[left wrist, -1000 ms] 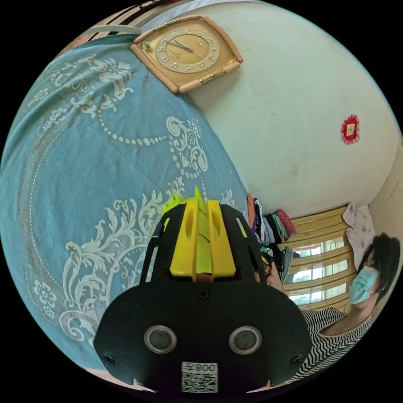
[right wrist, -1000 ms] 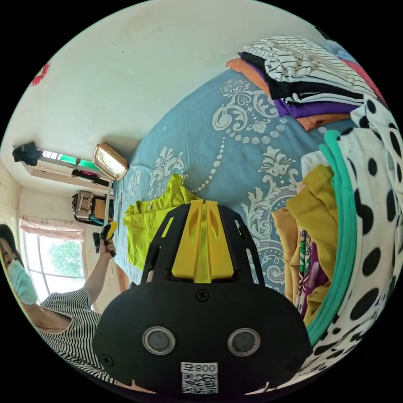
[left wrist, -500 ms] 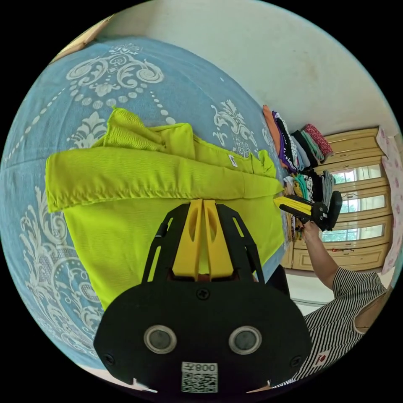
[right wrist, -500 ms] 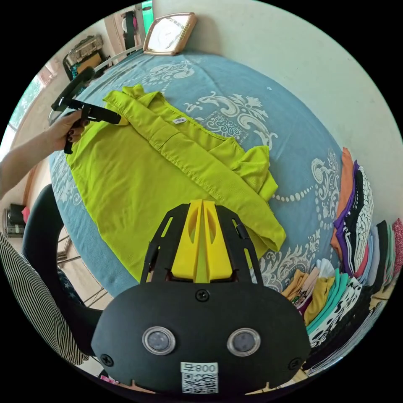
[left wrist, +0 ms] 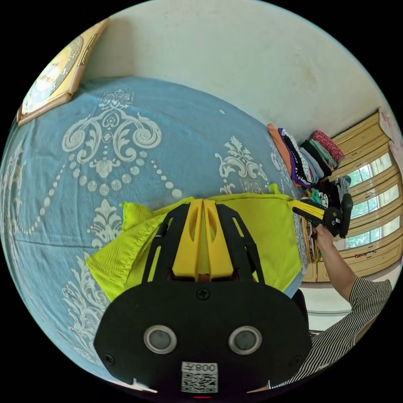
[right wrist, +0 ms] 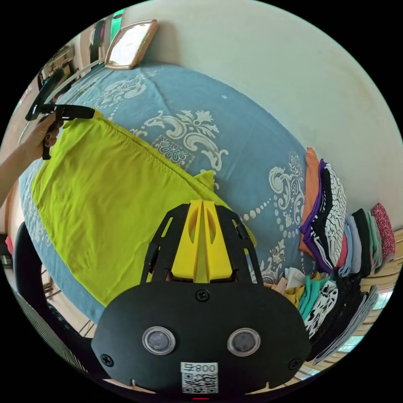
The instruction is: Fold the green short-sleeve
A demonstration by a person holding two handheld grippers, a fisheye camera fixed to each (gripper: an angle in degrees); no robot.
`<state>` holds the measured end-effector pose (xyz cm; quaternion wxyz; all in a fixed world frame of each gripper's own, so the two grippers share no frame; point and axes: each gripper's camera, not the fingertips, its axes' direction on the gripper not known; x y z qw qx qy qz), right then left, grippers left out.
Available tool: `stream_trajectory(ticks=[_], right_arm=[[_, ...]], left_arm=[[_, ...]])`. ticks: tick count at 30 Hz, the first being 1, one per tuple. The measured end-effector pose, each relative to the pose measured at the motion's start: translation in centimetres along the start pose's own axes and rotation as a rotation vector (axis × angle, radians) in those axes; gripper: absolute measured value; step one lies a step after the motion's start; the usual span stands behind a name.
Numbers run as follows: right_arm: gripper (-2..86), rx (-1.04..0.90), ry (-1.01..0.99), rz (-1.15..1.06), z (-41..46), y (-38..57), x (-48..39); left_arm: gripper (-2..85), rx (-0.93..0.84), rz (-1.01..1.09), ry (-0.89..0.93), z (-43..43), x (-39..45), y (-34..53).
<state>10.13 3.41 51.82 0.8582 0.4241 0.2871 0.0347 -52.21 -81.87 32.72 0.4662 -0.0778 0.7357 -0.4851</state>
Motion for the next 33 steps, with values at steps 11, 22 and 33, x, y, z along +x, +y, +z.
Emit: stream_trajectory(ticks=[11,22,33], right_arm=[[-0.4,0.067,-0.020,0.105,-1.1,5.5,0.0],[-0.4,-0.001,-0.128,0.262,2.6,4.9,5.4],[-0.4,-0.024,-0.186,0.331,4.2,9.7,8.1]], left_arm=[[0.3,0.000,0.013,-0.103,-2.7,-1.0,6.8],[0.3,0.062,-0.130,-0.198,-5.7,-5.7,5.4],[0.2,0.007,-0.085,-0.211,-7.0,-5.3,10.3]])
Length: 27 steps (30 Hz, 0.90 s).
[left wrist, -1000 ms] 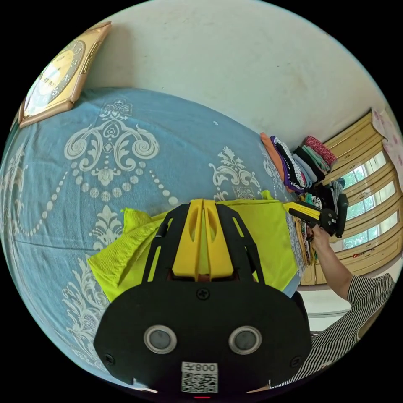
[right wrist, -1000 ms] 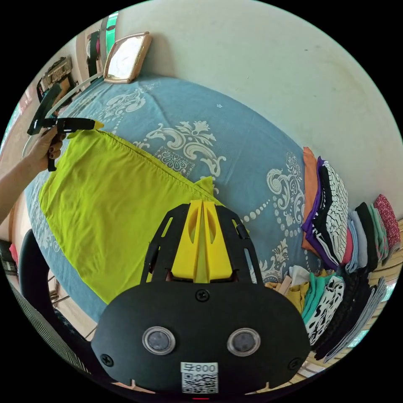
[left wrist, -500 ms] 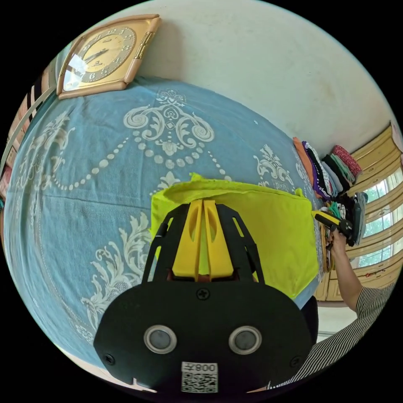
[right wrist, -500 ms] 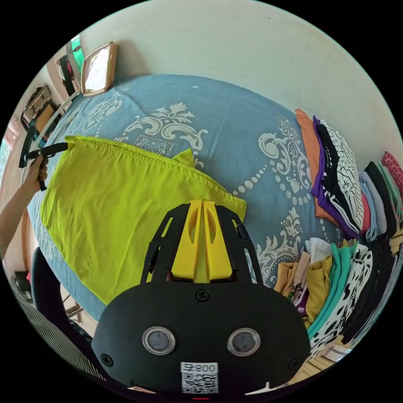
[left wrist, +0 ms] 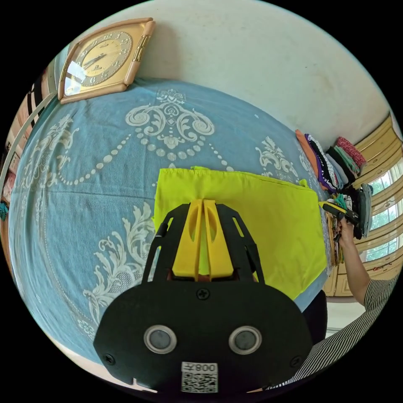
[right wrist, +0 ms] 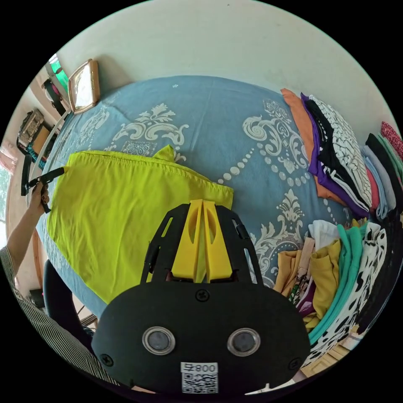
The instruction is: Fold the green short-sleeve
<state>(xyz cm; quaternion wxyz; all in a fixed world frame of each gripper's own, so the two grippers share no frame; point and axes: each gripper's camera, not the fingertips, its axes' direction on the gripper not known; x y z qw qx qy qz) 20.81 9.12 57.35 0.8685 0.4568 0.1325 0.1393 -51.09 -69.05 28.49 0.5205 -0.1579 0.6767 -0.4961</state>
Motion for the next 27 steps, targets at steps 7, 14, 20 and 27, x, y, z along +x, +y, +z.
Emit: stream_trajectory(ticks=[7,14,20,27], right_arm=[[0.0,0.065,-0.123,0.028,-1.9,2.3,2.4],[0.1,-0.007,-0.340,-0.128,-2.4,10.6,-2.8],[0.1,-0.092,-0.327,-0.104,-0.7,13.6,-2.4],[0.5,0.008,-0.290,-0.028,-5.0,19.0,0.4]], left_arm=[[0.2,0.053,-0.001,0.041,-3.9,-0.7,2.0],[0.3,0.032,-0.082,0.102,-6.6,-1.7,10.4],[0.6,-0.030,-0.153,0.110,-7.2,-3.0,13.3],[3.4,0.030,-0.180,0.094,-13.3,-3.3,19.0]])
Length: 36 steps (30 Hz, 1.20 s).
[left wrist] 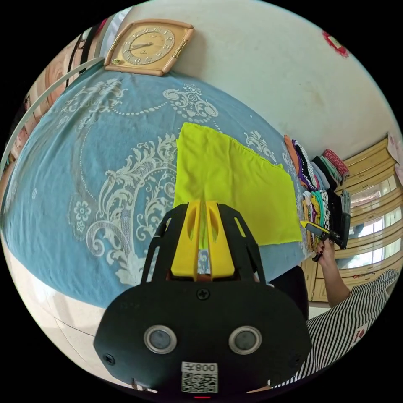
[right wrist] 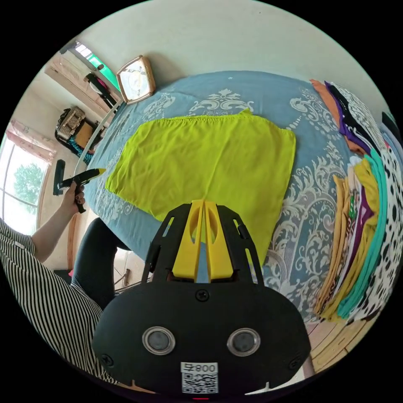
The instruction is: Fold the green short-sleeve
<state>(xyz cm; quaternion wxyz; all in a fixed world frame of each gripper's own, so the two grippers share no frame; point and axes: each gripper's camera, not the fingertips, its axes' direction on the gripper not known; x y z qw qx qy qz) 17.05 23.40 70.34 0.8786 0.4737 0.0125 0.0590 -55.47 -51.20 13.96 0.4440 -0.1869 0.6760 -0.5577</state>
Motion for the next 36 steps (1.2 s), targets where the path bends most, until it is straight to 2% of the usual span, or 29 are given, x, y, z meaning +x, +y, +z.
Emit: stream_trajectory(ticks=[3,7,11,19,27,30,34,36], right_arm=[[1.3,0.041,-0.064,0.148,-1.7,4.3,3.5],[4.6,0.116,-0.159,0.371,-3.6,10.1,9.2],[6.8,0.120,-0.235,0.467,-3.1,12.9,12.9],[3.1,0.076,-0.285,0.524,-0.8,13.8,16.1],[0.4,0.052,-0.297,0.478,-1.7,14.7,17.8],[0.3,0.017,-0.295,0.495,-0.9,14.9,18.4],[0.3,0.044,-0.343,0.539,-0.8,15.6,19.3],[0.3,0.061,-0.355,0.539,-1.1,15.9,19.4]], left_arm=[[5.6,-0.001,-0.098,0.076,-0.5,-2.3,2.7],[6.6,-0.039,-0.155,0.083,-0.1,-3.4,4.3],[4.4,-0.096,-0.173,0.132,1.2,-3.0,4.7],[1.1,-0.120,-0.157,0.115,0.8,0.4,4.7],[0.8,-0.120,-0.125,0.097,0.9,4.8,5.7],[1.0,-0.181,-0.138,0.077,2.8,6.5,6.3],[1.5,-0.123,-0.168,0.095,2.7,9.2,7.4],[1.8,-0.081,-0.171,0.038,1.8,11.6,8.3]])
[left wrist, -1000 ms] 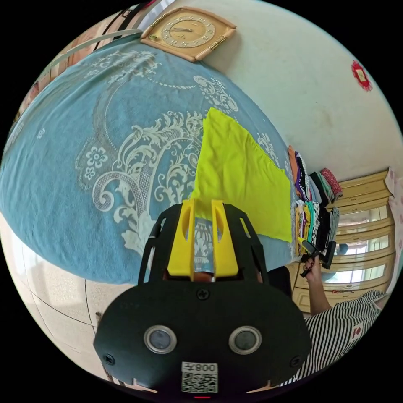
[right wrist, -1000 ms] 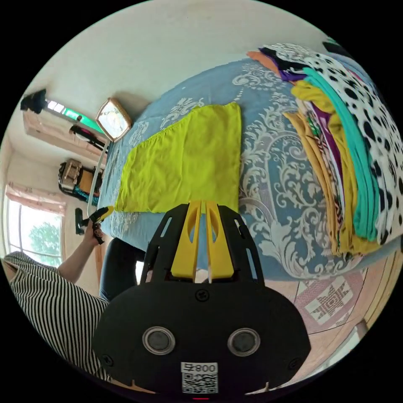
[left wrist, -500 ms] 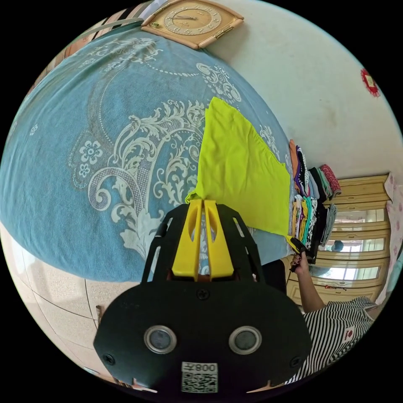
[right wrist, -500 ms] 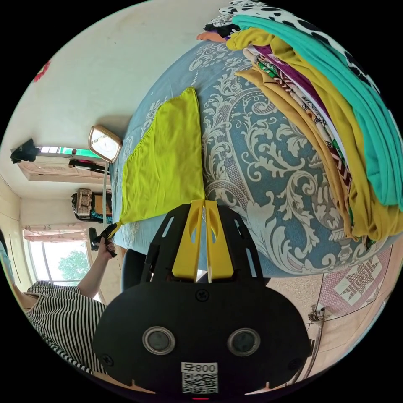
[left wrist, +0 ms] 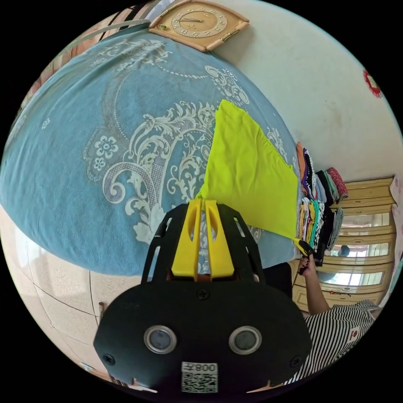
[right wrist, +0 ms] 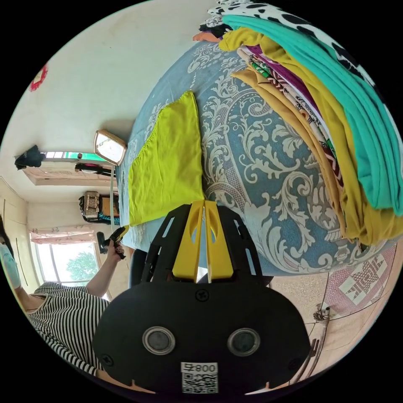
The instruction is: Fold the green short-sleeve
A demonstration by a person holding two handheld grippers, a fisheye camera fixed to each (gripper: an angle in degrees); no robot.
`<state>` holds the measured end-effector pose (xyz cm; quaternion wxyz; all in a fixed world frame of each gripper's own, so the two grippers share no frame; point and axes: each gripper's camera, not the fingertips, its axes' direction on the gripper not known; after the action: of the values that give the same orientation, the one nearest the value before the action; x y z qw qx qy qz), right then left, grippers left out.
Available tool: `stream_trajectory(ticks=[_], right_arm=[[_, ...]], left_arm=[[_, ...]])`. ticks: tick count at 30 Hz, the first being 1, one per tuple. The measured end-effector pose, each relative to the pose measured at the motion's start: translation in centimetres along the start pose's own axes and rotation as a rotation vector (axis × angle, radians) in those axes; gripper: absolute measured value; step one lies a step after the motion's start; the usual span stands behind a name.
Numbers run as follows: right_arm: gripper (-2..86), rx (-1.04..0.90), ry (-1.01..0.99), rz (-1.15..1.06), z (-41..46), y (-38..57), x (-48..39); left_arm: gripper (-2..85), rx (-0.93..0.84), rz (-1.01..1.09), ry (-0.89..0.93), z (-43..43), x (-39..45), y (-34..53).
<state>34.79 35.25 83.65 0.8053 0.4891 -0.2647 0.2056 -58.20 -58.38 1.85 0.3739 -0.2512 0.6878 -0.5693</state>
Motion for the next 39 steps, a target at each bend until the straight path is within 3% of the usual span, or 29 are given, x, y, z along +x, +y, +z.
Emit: stream_trajectory(ticks=[4,13,15,21,25,33,39], right_arm=[[0.3,0.041,-0.031,-0.036,-1.2,0.5,-0.8],[0.2,0.104,-0.078,-0.195,-3.5,0.0,-5.7],[0.2,0.100,-0.084,-0.230,-3.6,-0.4,-6.7],[0.3,0.088,-0.107,-0.306,-3.3,-1.8,-8.5],[0.5,0.057,-0.125,-0.334,-2.7,-3.0,-8.5],[2.9,0.159,-0.231,-0.170,-2.5,-7.9,-2.8],[8.0,0.147,-0.312,-0.038,0.5,-14.6,-0.5]], left_arm=[[2.5,0.063,0.089,0.008,-0.5,5.5,2.2],[7.0,-0.157,0.829,0.197,10.7,36.5,7.4],[8.5,-0.187,1.023,0.175,13.9,45.0,9.3],[9.4,-0.185,1.269,-0.034,20.3,58.3,13.1],[4.0,-0.147,1.293,-0.193,23.1,61.8,14.5],[1.8,-0.103,0.996,-0.027,22.7,62.2,12.1],[1.7,-0.113,0.998,-0.014,23.8,63.8,13.2]])
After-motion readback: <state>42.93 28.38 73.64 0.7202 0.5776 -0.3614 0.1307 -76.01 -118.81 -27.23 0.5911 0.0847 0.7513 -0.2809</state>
